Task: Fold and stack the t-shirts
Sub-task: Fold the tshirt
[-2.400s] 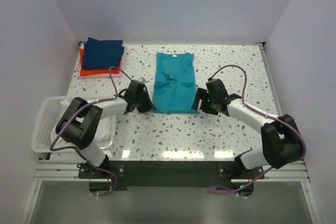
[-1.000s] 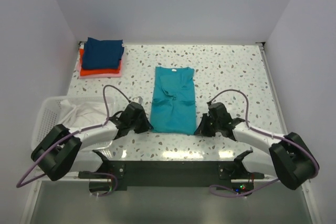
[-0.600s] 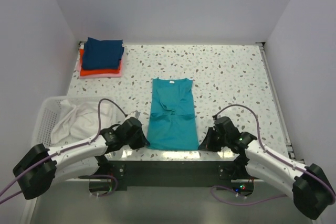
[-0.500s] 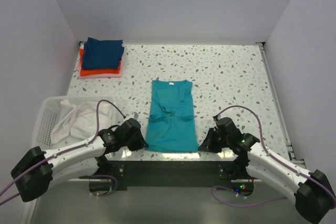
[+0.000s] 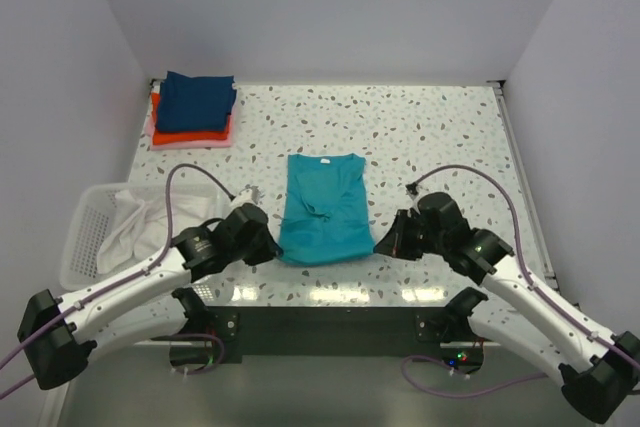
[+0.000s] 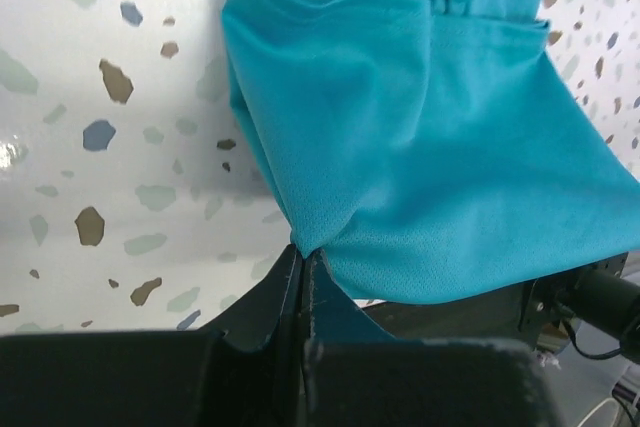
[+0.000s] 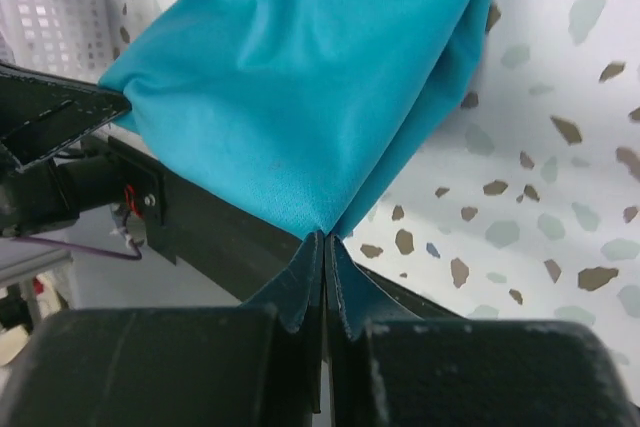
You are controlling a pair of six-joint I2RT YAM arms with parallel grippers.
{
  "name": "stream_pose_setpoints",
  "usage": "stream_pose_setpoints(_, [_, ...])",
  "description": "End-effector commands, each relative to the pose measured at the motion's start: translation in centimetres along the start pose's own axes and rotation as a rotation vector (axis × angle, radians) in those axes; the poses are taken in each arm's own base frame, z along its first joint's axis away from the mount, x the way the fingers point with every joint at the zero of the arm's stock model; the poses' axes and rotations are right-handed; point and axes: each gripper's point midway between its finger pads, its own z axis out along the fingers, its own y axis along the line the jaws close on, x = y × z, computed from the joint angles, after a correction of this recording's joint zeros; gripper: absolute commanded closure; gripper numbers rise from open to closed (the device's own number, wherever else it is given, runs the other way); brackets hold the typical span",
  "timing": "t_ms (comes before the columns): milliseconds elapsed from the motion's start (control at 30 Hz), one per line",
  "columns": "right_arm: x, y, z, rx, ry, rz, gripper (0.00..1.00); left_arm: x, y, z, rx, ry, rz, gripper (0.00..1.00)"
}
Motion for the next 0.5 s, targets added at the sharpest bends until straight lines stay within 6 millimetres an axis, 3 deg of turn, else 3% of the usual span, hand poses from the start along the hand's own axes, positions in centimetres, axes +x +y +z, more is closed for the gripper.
stream_pose_setpoints(0, [-2.8, 0.9, -1.0, 0.041, -0.073, -0.086, 1.00, -3.9, -2.0, -1.5, -0.016, -0.130, 0.032, 1.00])
stream_pose_setpoints(67, [-4.0, 1.2, -1.1, 0.060, -0.107, -0.107, 1.00, -5.4, -2.1, -1.4, -0.063, -0.173, 0.030, 1.00])
stream_pose_setpoints(100, [-5.0, 1.9, -1.2, 0.054, -0.130, -0.125, 1.00, -6.6, -3.3, -2.1, -0.048, -0.199, 0.030, 1.00])
stream_pose_setpoints(200, [-7.5, 2.8, -1.5, 0.057, -0.192, -0.140, 1.00, -9.0, -4.4, -2.2, -0.068, -0.242, 0.029, 1.00])
stream_pose_setpoints(467, [-12.8, 4.5, -1.7, 0.015, -0.282, -0.158, 1.00, -14.6, -6.9, -1.0, -0.032, -0.278, 0.076, 1.00])
